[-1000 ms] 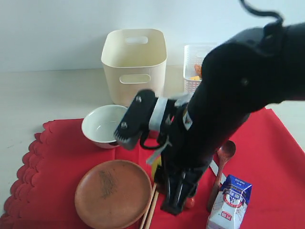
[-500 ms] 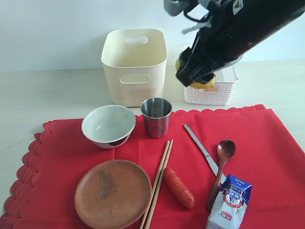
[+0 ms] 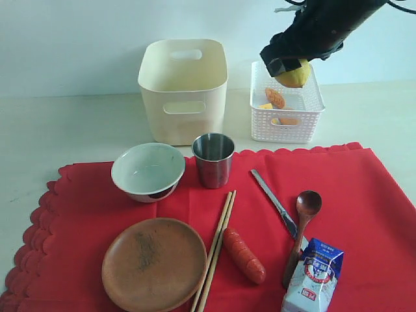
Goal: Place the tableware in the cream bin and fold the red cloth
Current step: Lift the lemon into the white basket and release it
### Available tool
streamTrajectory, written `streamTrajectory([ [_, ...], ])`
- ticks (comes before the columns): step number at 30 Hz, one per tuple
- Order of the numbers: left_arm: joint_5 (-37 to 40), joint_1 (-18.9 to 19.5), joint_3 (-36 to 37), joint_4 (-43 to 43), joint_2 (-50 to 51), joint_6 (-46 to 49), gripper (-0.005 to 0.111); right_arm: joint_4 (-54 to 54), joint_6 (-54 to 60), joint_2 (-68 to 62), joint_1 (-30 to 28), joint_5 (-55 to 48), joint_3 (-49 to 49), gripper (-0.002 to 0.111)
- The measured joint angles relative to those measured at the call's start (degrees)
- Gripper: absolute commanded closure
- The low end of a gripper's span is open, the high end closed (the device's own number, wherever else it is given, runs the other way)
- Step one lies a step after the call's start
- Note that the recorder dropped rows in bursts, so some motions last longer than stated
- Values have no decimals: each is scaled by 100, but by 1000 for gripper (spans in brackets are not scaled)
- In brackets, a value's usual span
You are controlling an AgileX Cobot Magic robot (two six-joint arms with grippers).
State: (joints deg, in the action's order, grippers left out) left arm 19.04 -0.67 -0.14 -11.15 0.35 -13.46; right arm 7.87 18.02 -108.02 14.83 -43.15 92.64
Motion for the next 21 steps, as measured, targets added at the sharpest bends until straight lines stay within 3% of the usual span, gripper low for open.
streamTrajectory([
  [8, 0, 0, 0, 0, 0, 0, 61, 481, -11, -1305, -488, 23, 1266, 108],
  [21, 0, 0, 0, 0, 0, 0, 61, 306, -22, -2909, -541, -542, 2928, 108],
])
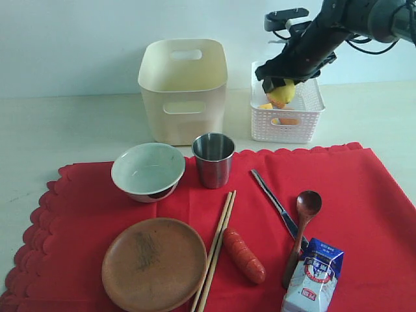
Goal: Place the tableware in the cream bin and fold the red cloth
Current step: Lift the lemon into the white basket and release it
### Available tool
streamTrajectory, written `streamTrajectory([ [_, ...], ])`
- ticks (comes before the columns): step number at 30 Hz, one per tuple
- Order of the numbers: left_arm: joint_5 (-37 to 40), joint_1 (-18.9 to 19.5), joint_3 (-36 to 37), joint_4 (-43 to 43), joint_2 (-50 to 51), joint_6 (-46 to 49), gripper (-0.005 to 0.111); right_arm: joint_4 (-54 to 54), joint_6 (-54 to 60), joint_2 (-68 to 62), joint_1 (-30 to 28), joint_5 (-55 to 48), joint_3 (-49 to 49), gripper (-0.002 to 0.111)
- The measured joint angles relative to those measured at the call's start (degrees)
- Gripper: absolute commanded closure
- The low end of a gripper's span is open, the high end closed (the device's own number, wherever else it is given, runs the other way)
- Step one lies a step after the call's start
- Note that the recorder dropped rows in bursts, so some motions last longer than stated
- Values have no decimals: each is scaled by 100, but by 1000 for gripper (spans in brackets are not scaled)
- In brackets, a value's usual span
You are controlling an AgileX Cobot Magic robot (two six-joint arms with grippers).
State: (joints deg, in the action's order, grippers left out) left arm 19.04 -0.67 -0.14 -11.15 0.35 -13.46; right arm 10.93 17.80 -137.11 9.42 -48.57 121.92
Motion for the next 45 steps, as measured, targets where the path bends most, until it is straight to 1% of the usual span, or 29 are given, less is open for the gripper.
streamTrajectory([
  [4, 0, 0, 0, 0, 0, 0, 61, -292, 0, -149, 0, -149, 88, 108],
  [9, 0, 0, 0, 0, 0, 0, 61, -356, 0, -253, 0, -149, 111, 108],
  [11, 0, 0, 0, 0, 0, 0, 61, -356, 0, -284, 0, -149, 111, 105],
  [14, 0, 0, 0, 0, 0, 0, 61, -356, 0, -295, 0, -160, 111, 93],
  [19, 0, 0, 0, 0, 0, 0, 61, -369, 0, -295, 0, -245, 111, 64],
  [22, 0, 0, 0, 0, 0, 0, 61, -379, 0, -295, 0, -293, 111, 51],
  [25, 0, 0, 0, 0, 0, 0, 61, -425, 0, -295, 0, -308, 111, 41],
  [27, 0, 0, 0, 0, 0, 0, 61, -471, 0, -282, 0, -336, 111, 37],
  [30, 0, 0, 0, 0, 0, 0, 61, -513, 0, -192, 0, -426, 111, 34],
  [42, 0, 0, 0, 0, 0, 0, 61, -524, 0, 545, 0, -1026, 124, 34],
  [45, 0, 0, 0, 0, 0, 0, 61, -421, 76, 795, 0, -1331, 131, 36],
])
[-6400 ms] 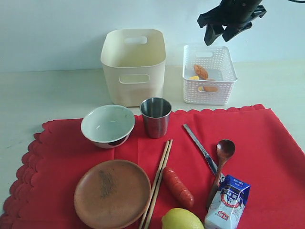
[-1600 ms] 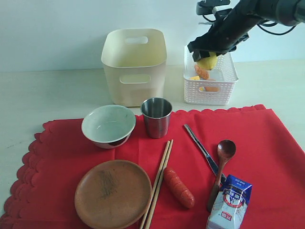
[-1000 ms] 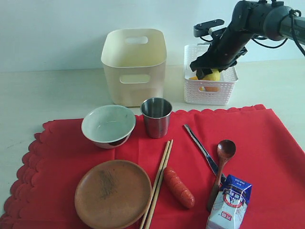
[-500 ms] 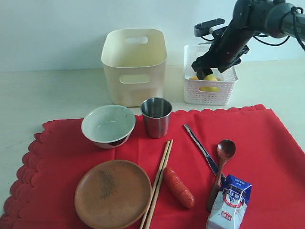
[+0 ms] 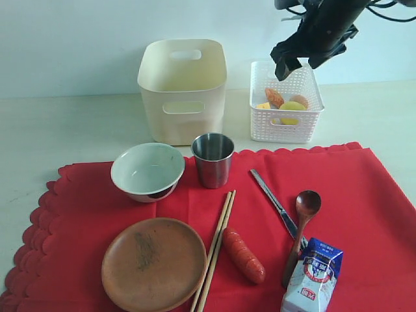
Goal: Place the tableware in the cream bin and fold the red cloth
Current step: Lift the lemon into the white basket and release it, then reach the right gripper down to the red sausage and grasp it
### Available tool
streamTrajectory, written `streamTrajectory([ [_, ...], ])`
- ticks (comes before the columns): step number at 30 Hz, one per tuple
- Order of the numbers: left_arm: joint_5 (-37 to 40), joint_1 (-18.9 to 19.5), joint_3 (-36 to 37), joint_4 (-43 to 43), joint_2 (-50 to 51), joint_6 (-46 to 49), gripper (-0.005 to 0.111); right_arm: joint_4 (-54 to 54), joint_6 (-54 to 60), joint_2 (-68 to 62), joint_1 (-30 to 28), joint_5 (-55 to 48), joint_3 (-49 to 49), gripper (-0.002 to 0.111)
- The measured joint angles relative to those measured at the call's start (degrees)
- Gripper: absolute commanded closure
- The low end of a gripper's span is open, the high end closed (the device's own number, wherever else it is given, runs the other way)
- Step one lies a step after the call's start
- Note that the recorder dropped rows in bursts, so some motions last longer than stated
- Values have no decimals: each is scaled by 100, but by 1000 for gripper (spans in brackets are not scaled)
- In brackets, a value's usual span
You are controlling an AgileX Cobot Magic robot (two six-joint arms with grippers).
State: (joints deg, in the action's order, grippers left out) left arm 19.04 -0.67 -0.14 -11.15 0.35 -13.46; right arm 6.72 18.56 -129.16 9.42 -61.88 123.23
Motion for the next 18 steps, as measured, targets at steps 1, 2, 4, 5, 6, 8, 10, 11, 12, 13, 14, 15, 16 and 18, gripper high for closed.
streamTrajectory([
  [1, 0, 0, 0, 0, 0, 0, 61, 63, 12, 81, 0, -115, 0, 37],
  [2, 0, 0, 0, 0, 0, 0, 61, 114, 27, 144, 0, -211, 0, 38],
  [4, 0, 0, 0, 0, 0, 0, 61, 221, 53, 289, 0, -439, 0, 40],
  [5, 0, 0, 0, 0, 0, 0, 61, 266, 51, 343, 0, -534, 0, 40],
  [6, 0, 0, 0, 0, 0, 0, 61, 309, 51, 407, 0, -637, 0, 41],
  [8, 0, 0, 0, 0, 0, 0, 61, 351, 51, 520, 0, -741, 0, 41],
  [10, 0, 0, 0, 0, 0, 0, 61, 402, 63, 604, 0, -762, 0, 41],
  [11, 0, 0, 0, 0, 0, 0, 61, 417, 51, 654, 0, -776, 0, 41],
  [12, 0, 0, 0, 0, 0, 0, 61, 426, 36, 683, 0, -776, 0, 41],
  [13, 0, 0, 0, 0, 0, 0, 61, 444, 3, 739, 0, -776, -23, 41],
  [14, 0, 0, 0, 0, 0, 0, 61, 490, -20, 796, 0, -786, -84, 41],
  [15, 0, 0, 0, 0, 0, 0, 61, 523, -37, 842, 0, -786, -134, 41],
  [16, 0, 0, 0, 0, 0, 0, 61, 551, -35, 903, 0, -786, -208, 41],
  [18, 0, 0, 0, 0, 0, 0, 61, 575, -35, 1018, 0, -786, -363, 41],
])
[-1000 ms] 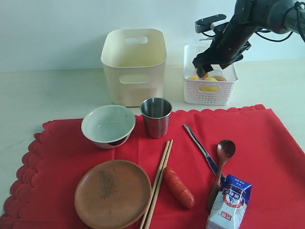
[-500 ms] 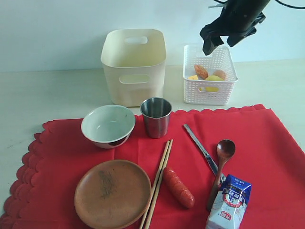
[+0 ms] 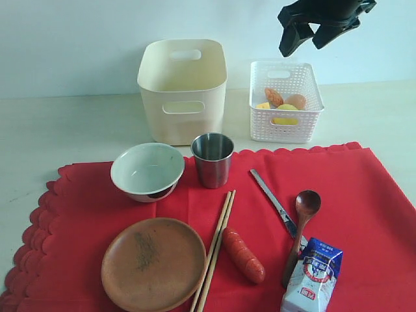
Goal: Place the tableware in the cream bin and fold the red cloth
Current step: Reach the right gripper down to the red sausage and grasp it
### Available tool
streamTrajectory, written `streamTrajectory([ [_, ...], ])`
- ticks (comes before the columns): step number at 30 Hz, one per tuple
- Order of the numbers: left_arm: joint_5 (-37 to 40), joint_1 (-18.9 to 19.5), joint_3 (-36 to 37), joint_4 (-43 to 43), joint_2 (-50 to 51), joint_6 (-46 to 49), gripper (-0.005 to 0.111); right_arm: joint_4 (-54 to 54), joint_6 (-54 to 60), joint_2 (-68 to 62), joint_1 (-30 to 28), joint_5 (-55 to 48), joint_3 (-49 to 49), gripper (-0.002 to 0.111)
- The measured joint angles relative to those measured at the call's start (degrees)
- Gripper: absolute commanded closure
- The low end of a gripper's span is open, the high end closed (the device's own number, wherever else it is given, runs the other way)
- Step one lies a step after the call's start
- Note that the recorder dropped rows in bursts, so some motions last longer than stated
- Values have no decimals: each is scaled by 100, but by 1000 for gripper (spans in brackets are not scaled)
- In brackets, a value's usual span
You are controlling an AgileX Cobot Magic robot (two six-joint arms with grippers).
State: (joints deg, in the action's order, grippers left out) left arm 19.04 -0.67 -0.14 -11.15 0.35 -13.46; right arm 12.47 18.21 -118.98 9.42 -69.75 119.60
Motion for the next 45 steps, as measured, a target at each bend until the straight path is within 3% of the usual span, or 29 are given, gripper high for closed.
streamTrajectory([
  [11, 0, 0, 0, 0, 0, 0, 61, 71, 12, 850, 0, 34, -1754, 41],
  [18, 0, 0, 0, 0, 0, 0, 61, 92, 55, 1999, 0, 1054, -3885, 41],
  [23, 0, 0, 0, 0, 0, 0, 61, 7, 79, 2367, 275, 1604, -4690, 41],
  [34, 0, 0, 0, 0, 0, 0, 61, -425, 1, 2402, 1689, 1856, -4982, 41],
  [45, 0, 0, 0, 0, 0, 0, 61, -510, -165, 2010, 2344, 1803, -4982, 41],
])
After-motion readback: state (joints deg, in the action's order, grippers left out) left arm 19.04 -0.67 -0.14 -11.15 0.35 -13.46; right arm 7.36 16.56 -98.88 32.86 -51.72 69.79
